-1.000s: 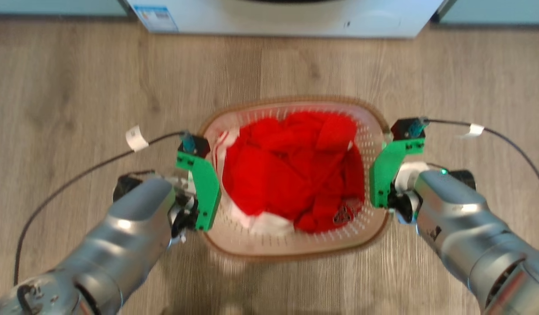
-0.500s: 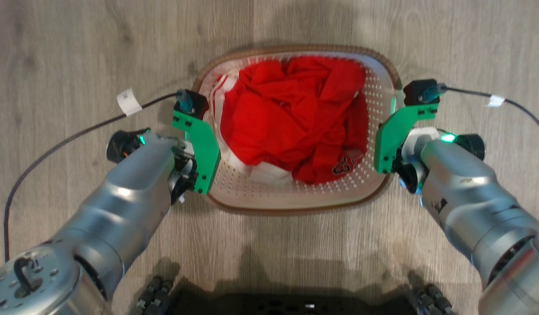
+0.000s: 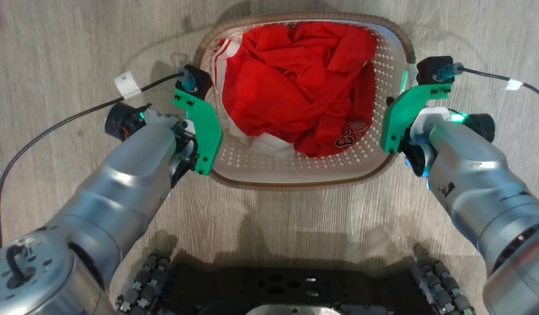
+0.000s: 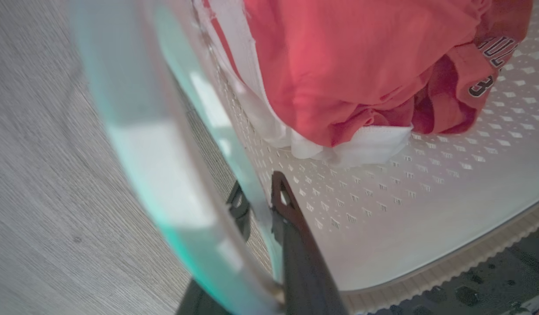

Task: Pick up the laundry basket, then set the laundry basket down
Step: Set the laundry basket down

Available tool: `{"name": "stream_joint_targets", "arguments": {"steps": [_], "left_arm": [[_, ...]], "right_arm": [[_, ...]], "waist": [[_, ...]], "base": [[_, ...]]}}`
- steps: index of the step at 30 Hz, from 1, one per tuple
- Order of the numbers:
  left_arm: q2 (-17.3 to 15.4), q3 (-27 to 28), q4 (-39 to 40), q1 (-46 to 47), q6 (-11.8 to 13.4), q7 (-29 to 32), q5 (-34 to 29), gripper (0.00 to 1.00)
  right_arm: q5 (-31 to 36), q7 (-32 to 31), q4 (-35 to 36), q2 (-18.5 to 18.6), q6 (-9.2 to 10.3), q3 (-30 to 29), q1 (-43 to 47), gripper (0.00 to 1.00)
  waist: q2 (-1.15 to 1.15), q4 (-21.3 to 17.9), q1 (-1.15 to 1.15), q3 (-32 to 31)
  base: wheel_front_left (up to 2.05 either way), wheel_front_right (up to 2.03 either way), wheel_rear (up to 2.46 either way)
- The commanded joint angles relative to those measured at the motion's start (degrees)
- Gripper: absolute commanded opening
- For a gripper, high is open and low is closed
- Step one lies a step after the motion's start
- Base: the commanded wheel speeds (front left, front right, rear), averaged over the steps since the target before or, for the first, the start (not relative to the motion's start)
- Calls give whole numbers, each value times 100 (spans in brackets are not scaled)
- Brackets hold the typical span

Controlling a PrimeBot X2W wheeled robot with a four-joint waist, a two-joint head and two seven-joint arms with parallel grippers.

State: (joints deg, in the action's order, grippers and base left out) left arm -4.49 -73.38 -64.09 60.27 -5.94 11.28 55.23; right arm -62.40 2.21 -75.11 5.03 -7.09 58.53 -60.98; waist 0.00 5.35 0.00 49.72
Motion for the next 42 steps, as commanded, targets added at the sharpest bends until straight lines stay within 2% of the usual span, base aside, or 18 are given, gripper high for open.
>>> {"name": "stream_joint_targets", "arguments": {"steps": [1, 14, 15, 16, 17, 18, 21, 26, 42], "left_arm": [[160, 3, 275, 69, -69, -105, -138, 0], [161, 3, 250, 53, 127, -393, -207, 0], [161, 3, 243, 52, 180, -410, -237, 42], [161, 3, 239, 58, 254, -464, -276, 100], [161, 6, 225, 65, 346, -528, -269, 100], [161, 11, 209, 59, 430, -557, -235, 100], [161, 9, 184, 15, 513, -341, -150, 100], [161, 7, 199, 43, 618, -361, -175, 100], [161, 4, 229, 13, 750, -356, -177, 100]], "right_arm": [[89, 64, 117, -215, -40, 37, 101, 0], [498, 74, 116, -169, -40, -456, 252, 0], [531, 72, 116, -158, -40, -507, 263, 0], [577, 61, 116, -142, -40, -551, 273, 21], [634, 73, 116, -124, -40, -594, 278, 47], [667, 68, 116, -107, -40, -665, 294, 100], [859, 21, 116, -96, -40, -902, 316, 100], [1170, -49, 116, -89, -40, -1168, 317, 100], [1990, -205, 116, -180, -40, -1966, 450, 100]], "waist": [[0, -15, 0, 53], [0, -31, 0, 128], [0, -30, 0, 111], [0, -27, 0, 95], [0, -23, 0, 81], [0, -20, 0, 66], [0, 1, 0, 5], [0, 43, 0, -38], [0, 156, 0, -202]], "base": [[0, 0, 0], [0, 0, 0], [0, 0, 0], [0, 0, 0], [0, 0, 0], [0, 0, 0], [0, 0, 0], [0, 0, 0], [0, 0, 0]]}}
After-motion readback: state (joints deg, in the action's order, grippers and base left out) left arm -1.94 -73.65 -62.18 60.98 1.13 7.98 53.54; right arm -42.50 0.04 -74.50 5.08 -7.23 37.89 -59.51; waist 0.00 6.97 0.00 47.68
